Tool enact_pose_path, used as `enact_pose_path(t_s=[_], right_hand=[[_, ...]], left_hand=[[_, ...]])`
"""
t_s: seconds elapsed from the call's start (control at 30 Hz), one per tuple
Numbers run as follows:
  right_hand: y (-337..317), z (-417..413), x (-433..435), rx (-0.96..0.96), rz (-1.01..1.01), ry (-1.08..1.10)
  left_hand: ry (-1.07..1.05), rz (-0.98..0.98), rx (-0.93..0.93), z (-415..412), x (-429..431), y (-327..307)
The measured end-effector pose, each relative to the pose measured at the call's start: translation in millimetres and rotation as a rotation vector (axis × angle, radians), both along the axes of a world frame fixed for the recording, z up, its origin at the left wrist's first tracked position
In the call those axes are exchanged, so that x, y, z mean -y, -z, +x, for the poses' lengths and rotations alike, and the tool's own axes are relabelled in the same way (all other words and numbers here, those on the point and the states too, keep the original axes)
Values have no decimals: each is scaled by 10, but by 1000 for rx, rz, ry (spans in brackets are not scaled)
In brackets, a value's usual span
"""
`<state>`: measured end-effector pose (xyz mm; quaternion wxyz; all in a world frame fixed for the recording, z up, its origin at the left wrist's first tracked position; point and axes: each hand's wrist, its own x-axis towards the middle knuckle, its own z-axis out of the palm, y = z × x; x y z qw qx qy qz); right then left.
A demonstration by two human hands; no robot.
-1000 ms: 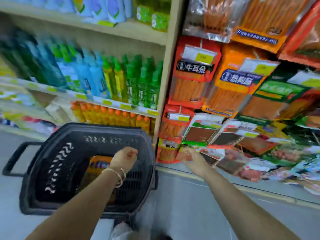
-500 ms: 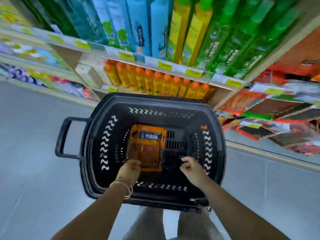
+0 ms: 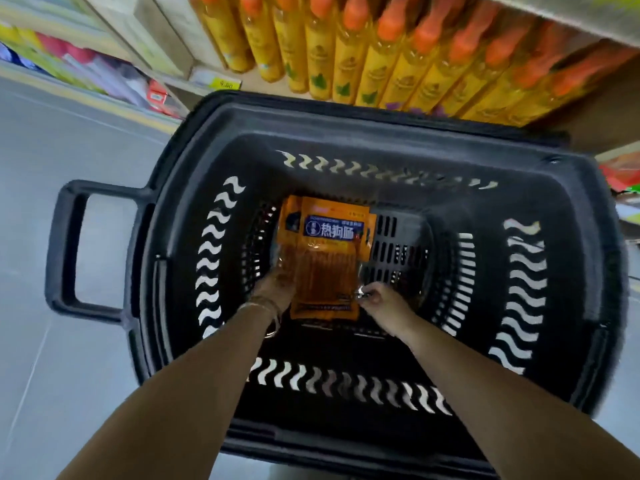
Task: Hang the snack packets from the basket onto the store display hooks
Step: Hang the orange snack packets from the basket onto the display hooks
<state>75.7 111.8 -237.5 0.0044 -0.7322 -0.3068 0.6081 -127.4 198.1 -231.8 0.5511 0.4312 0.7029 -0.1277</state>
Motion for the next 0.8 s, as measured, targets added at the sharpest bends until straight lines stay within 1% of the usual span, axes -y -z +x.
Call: enact_pose_path(t_s=[0.07, 0.17, 0.23, 0.3, 0.4, 0.5, 0.57, 0.63, 0.7, 0.73, 0.8], right_hand=[[198, 18, 38, 0, -47, 91], [419, 78, 162, 51, -102, 285], [534, 128, 260, 71, -120, 337], [599, 158, 319, 68, -130, 388], [687, 144, 324, 66, -125, 437], [730, 94, 253, 26, -105, 442], [752, 71, 189, 24, -77, 426], [765, 61, 123, 31, -55, 460], [772, 67, 80, 35, -51, 513], [768, 75, 65, 43, -42, 521], [769, 87, 38, 58, -17, 537]], left_hand=[[-17, -18, -6, 68, -60, 144], [49, 60, 6, 172, -91, 324], [-32, 55, 56, 251, -67, 393], [-89, 64, 66, 316, -2, 458], [-142, 52, 30, 374, 113, 539], [-93, 65, -28, 355, 154, 582], [-73, 70, -29, 344, 147, 611], [-94, 83, -15, 359, 124, 586], [-147, 60, 30, 395, 98, 546], [-141, 30, 67, 423, 90, 527], [-31, -28, 119, 503, 94, 512]])
